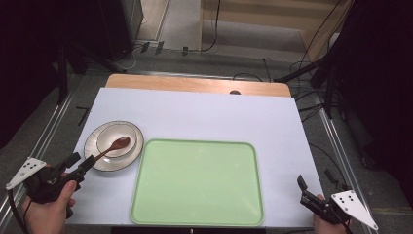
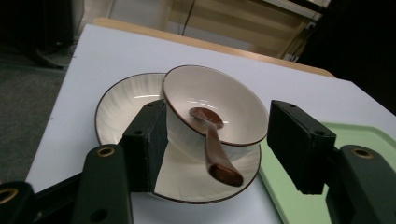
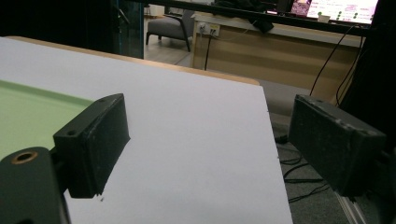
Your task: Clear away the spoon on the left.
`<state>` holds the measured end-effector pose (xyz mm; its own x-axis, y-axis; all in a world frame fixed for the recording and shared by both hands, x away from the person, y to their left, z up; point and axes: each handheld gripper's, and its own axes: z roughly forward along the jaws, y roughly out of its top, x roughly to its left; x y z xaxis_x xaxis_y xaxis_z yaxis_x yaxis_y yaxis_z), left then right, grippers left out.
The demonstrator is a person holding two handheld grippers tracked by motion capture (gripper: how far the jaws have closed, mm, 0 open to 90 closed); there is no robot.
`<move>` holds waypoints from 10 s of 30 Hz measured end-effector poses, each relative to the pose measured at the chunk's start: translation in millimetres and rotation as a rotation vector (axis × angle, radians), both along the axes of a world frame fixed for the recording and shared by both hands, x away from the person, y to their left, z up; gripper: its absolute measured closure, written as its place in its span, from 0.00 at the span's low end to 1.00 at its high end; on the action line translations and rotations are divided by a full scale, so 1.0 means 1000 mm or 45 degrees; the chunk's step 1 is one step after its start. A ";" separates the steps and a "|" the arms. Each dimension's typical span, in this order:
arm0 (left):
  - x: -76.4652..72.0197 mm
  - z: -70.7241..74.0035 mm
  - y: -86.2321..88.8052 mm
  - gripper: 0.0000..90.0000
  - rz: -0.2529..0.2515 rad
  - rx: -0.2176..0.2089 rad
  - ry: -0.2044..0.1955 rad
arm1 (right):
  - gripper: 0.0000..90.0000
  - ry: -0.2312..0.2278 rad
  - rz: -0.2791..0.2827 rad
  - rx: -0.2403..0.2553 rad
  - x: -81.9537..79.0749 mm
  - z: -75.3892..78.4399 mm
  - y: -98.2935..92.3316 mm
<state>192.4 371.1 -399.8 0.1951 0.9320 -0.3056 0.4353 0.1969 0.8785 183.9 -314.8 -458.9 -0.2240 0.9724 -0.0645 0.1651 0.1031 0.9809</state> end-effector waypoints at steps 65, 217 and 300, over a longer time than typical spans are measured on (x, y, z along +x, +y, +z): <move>-0.014 0.009 -0.005 0.94 0.040 0.057 -0.182 | 0.15 0.017 0.009 -0.002 0.001 -0.002 0.003; 0.122 -0.059 -0.211 1.00 -0.389 0.451 0.453 | 0.15 0.016 0.001 0.020 0.004 -0.004 0.000; 0.026 -0.023 -0.091 0.00 -0.519 0.139 -0.093 | 0.15 0.026 0.003 0.010 0.004 -0.006 0.004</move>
